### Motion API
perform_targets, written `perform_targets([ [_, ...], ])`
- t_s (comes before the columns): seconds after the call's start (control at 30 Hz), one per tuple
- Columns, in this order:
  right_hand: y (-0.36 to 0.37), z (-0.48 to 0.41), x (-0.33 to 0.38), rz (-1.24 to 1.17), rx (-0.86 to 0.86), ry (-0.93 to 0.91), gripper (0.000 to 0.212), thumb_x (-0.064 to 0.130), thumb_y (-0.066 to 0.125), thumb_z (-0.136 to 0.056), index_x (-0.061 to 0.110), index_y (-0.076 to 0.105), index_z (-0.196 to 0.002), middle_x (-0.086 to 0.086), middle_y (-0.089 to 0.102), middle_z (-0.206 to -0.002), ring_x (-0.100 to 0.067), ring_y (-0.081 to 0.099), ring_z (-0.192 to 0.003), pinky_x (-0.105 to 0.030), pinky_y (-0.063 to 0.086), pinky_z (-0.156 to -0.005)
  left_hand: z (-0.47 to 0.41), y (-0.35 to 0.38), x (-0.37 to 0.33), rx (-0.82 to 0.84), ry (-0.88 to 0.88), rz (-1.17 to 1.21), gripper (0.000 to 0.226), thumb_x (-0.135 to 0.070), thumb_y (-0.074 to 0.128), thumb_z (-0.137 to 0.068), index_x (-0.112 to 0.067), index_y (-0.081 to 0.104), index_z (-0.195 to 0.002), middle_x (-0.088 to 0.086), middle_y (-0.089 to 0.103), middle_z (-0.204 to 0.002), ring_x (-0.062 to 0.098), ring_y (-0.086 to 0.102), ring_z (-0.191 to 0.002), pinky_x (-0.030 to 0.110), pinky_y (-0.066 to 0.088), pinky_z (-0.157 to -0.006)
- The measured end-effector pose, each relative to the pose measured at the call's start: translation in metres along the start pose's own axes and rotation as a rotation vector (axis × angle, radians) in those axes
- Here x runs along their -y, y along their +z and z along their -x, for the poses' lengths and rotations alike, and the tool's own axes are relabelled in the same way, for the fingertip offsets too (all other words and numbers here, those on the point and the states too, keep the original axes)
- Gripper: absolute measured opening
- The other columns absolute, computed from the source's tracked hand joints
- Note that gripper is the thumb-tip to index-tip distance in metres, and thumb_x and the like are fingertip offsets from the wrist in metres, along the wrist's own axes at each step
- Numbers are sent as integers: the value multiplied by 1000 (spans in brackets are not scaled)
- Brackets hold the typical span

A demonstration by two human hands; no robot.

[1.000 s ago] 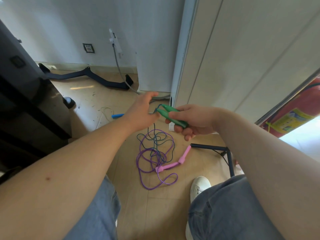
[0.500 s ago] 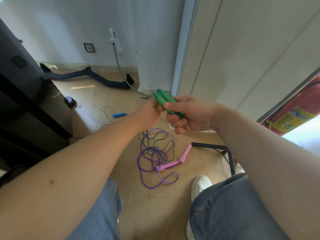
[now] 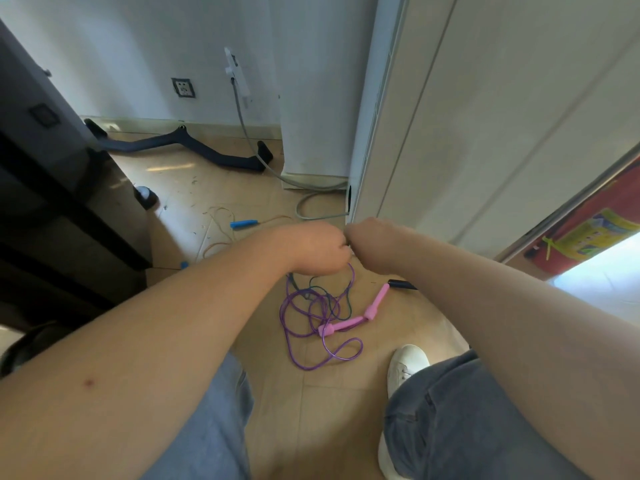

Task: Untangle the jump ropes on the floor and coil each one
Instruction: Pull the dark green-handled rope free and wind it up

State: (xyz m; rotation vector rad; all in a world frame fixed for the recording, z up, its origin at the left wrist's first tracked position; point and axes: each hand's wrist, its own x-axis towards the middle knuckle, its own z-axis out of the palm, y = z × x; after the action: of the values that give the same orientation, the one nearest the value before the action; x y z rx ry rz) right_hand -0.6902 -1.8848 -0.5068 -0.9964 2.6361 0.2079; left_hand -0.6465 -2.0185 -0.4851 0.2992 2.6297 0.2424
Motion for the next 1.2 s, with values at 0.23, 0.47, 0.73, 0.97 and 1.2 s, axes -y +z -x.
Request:
perform_targets([
  [0.23, -7, 4, 11, -126, 18, -193, 22, 28, 56, -100, 13, 65, -114, -3, 60, -92, -22, 56, -87, -26, 37, -75, 18, -13, 37, -188, 43, 479, 38, -42, 45, -104, -21, 67, -81, 0, 56, -66, 17, 60, -60, 33, 56, -66],
  [0.47, -23, 15, 24, -267, -257, -225, 16, 35, 61, -96, 20, 66, -97, 7, 53, -71, -19, 52, -75, -32, 46, -71, 16, -8, 65, -341, -99, 771, 52, -62, 49, -95, -19, 58, -68, -2, 48, -58, 11, 44, -52, 30, 42, -61],
  [0.73, -32, 17, 20, -684, -486, 129, 30, 17, 59, -85, 24, 69, -112, -1, 67, -88, -23, 62, -80, -28, 47, -65, 1, 6, 42, -246, -224, 865, 40, -34, 35, -105, -17, 58, -76, -2, 47, -67, 12, 35, -53, 27, 33, -51],
  [0.97, -20, -2, 4, -382, -275, 348, 6, 15, 50, -87, 12, 51, -82, -8, 56, -80, -31, 62, -76, -27, 37, -52, 14, -7, 23, -366, 99, 383, 41, -42, 47, -102, -20, 70, -76, -3, 56, -60, 12, 48, -56, 30, 37, -56],
  [1.2, -15, 15, 21, -101, -39, 26, 25, 15, 53, -89, 15, 42, -67, -4, 49, -68, -20, 50, -60, -27, 35, -48, 20, -19, 37, -537, 178, 397, 41, -53, 66, -89, -19, 66, -66, 0, 57, -56, 9, 46, -50, 29, 40, -54],
])
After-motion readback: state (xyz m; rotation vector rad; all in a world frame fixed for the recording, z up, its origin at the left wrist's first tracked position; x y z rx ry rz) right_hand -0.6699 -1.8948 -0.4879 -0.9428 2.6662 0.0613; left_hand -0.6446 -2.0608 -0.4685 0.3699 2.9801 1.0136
